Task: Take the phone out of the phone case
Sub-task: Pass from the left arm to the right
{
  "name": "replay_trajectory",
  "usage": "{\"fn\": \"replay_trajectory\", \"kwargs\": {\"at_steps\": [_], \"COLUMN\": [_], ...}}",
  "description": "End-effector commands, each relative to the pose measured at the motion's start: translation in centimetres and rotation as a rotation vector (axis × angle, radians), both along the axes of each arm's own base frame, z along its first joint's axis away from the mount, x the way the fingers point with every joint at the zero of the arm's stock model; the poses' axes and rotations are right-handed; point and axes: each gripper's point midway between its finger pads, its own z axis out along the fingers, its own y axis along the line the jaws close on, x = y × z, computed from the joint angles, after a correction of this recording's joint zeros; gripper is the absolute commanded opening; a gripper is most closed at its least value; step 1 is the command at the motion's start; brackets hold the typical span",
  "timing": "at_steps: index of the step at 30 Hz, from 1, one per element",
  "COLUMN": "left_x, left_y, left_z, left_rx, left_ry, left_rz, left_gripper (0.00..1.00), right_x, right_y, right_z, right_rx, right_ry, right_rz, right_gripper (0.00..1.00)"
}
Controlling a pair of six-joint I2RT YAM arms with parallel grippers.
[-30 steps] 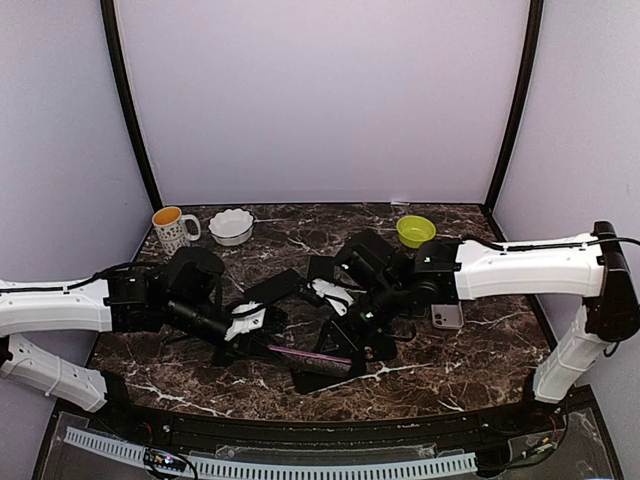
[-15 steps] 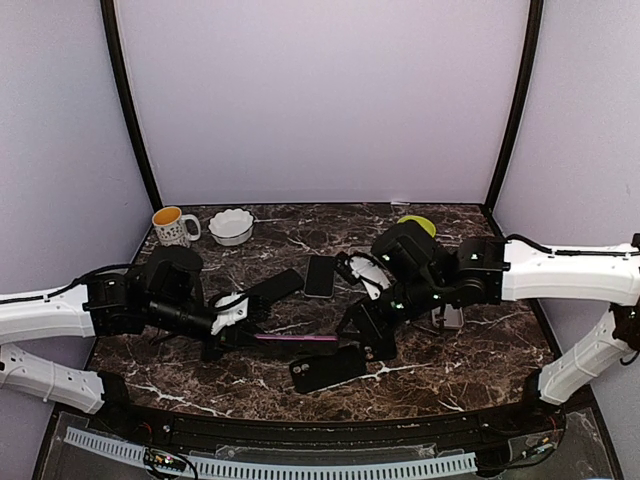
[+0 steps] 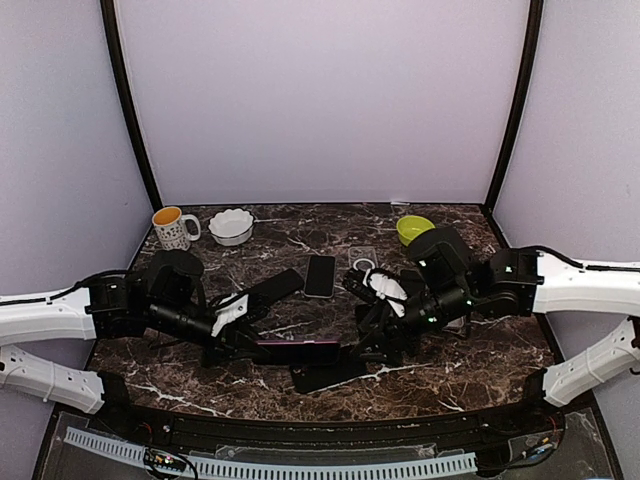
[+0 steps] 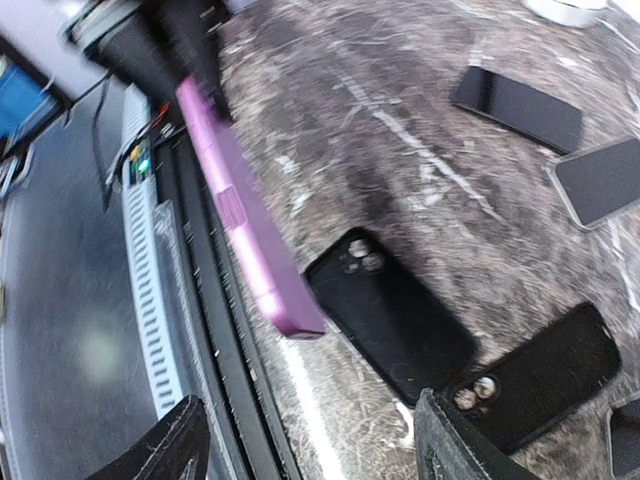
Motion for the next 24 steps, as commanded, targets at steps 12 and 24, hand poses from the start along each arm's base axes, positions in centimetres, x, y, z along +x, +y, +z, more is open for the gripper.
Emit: {"fn": "replay_trajectory", "kwargs": {"at_steps": [12,24], "left_x": [-1.4,-1.2], "left_y": [-1.5,-1.3], "left_z": [3.8,3.3], "left_rx": [-0.200,-0.197], "left_ry": [0.076,0.096], "left_rz": [-0.048,-0.009], "left_gripper": [0.00,0.30], "right_x": [-2.6,-3.3], "right_y": [5.0,5.1], "right_z": [0.9,2.1], "right_rx": [0.198,0.328], "right_ry": [-0.173,-0.198], "right_rz": [0.340,0.338], "right_gripper": [0.36,0.00]}}
